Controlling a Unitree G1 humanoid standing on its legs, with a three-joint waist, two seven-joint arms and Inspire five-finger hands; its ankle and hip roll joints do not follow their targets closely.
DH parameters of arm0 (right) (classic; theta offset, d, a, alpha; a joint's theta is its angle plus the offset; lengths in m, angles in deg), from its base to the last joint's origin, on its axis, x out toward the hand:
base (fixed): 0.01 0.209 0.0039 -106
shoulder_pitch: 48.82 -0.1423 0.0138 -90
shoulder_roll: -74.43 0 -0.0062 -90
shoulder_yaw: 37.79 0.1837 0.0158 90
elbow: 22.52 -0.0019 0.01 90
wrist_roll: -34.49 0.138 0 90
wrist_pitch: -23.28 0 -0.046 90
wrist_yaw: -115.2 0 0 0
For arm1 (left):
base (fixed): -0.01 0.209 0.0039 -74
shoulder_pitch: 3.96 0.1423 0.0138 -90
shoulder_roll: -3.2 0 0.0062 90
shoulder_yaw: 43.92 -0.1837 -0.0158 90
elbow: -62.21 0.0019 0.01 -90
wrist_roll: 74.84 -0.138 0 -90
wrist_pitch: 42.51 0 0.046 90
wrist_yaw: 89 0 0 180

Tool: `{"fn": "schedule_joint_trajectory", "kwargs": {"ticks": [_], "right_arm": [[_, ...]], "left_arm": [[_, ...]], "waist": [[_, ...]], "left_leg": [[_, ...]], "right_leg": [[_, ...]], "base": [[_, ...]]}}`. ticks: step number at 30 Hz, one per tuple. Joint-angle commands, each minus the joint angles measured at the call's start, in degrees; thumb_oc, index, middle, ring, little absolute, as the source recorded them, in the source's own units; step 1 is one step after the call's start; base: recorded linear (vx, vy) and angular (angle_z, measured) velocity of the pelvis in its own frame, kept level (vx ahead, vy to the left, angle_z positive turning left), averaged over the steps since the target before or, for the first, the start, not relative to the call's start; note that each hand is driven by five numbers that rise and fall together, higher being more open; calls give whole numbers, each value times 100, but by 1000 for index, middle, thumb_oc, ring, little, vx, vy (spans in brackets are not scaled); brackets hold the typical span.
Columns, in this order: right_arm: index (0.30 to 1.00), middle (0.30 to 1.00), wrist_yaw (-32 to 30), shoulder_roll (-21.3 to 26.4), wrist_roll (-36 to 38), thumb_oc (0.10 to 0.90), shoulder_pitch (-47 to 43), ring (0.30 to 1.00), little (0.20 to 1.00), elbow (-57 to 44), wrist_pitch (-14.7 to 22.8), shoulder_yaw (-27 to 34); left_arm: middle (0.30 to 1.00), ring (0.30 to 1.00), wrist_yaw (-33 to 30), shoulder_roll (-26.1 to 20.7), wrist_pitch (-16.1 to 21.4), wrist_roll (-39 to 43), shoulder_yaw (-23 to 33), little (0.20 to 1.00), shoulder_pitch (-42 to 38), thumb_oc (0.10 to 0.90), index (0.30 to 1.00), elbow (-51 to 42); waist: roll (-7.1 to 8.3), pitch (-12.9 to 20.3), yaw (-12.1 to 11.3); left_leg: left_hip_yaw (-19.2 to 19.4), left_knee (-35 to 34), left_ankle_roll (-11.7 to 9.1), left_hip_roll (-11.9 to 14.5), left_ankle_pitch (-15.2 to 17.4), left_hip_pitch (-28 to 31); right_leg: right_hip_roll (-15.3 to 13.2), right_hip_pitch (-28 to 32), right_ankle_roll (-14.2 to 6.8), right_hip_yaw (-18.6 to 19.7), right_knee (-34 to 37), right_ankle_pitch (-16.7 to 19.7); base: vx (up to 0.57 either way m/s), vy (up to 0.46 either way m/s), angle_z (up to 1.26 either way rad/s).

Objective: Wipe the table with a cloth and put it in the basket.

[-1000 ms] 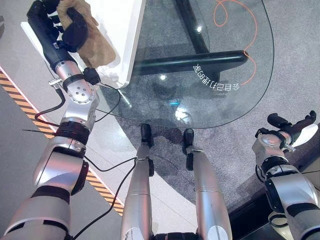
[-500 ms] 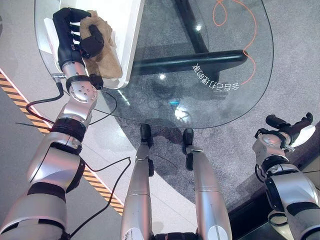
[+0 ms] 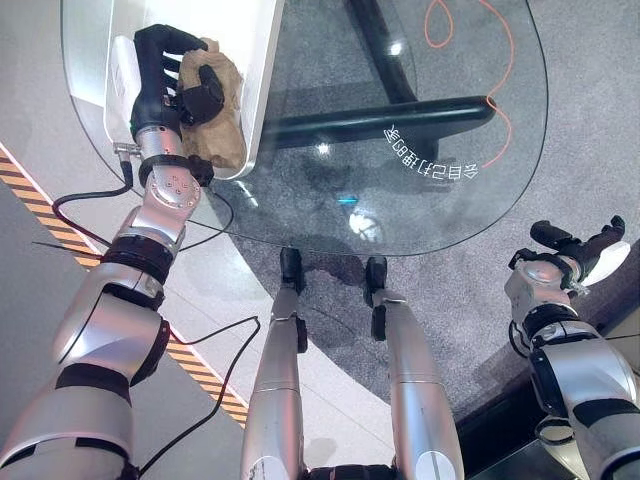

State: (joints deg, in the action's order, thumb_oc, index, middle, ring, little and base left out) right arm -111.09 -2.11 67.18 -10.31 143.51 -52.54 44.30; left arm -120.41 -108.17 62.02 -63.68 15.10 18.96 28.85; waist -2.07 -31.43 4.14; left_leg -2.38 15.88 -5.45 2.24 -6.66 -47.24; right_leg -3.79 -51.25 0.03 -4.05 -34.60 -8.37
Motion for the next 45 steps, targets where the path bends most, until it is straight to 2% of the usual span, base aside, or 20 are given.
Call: {"fn": "schedule_joint_trajectory", "kwargs": {"ticks": [1, 4, 5, 6, 7, 30, 33, 37, 43, 45], "right_arm": [[900, 900, -126, 574, 43, 800, 124, 900, 900, 144, 191, 37], [900, 900, -133, 556, 16, 800, 85, 900, 900, 135, 193, 21], [900, 900, -135, 555, 1, 800, 64, 900, 900, 131, 185, 16], [900, 900, -132, 557, 3, 800, 46, 900, 900, 132, 172, 7], [900, 900, -117, 560, 11, 800, 46, 900, 900, 138, 173, 11], [900, 900, 194, 459, 119, 800, 164, 900, 900, 177, 140, 14], [900, 900, 450, 384, 168, 800, 283, 900, 900, 153, 7, 13], [900, 900, 1189, 199, 347, 800, 577, 900, 900, 156, -437, -19], [900, 900, 1941, 52, 367, 800, 1076, 900, 900, 224, -610, 32], [900, 900, 2105, -23, 210, 800, 1399, 900, 900, 210, -704, 100]], "left_arm": [[300, 300, -169, -451, 250, -222, 333, 200, -862, 100, 300, 135], [300, 300, -171, -451, 218, -191, 318, 200, -888, 100, 300, 161], [399, 399, -183, -444, 205, -176, 321, 315, -892, 215, 399, 176], [846, 846, -215, -447, 194, -170, 321, 837, -905, 737, 846, 198], [900, 900, -212, -455, 201, -165, 318, 900, -914, 800, 900, 214], [900, 900, -382, -471, 328, -57, 421, 900, -882, 800, 900, 197], [900, 900, -562, -478, 474, 129, 523, 900, -822, 800, 900, 110], [900, 900, -706, -498, 625, 237, 751, 900, -599, 800, 900, -157], [900, 900, -611, -674, 866, 748, 1254, 900, -36, 800, 900, -469], [900, 900, -386, -805, 864, 1022, 1591, 900, 429, 800, 900, -551]], "waist": [[-62, 164, -4], [-61, 164, 1], [-60, 164, 4], [-56, 164, 6], [-52, 164, 9], [-32, 164, 2], [-25, 164, 4], [-19, 164, -31], [19, 165, -113], [31, 387, -158]], "left_leg": [[335, 579, 344, -319, 914, 262], [334, 573, 339, -317, 909, 248], [336, 588, 336, -314, 912, 233], [337, 599, 335, -311, 917, 221], [338, 608, 334, -308, 923, 212], [310, 639, 352, -329, 925, 347], [281, 652, 353, -344, 939, 441], [258, 517, 346, -368, 872, 777], [229, 157, 299, -407, 778, 1540], [222, -157, 271, -416, 677, 1941]], "right_leg": [[352, 394, -236, 92, 830, 321], [347, 377, -242, 96, 840, 332], [345, 362, -241, 99, 828, 331], [346, 351, -238, 101, 820, 329], [342, 343, -238, 104, 818, 328], [349, 478, -241, 115, 838, 358], [364, 557, -242, 133, 805, 347], [378, 886, -255, 151, 896, 390], [327, 1635, -306, 117, 1230, 483], [290, 2022, -318, 110, 1539, 579]], "base": [[0, 0, 0], [0, 0, 0], [0, 0, 0], [0, 0, 0], [0, 0, 0], [0, 0, 0], [-2, -3, -1], [13, -26, 0], [35, -32, -3], [107, -24, -7]]}}
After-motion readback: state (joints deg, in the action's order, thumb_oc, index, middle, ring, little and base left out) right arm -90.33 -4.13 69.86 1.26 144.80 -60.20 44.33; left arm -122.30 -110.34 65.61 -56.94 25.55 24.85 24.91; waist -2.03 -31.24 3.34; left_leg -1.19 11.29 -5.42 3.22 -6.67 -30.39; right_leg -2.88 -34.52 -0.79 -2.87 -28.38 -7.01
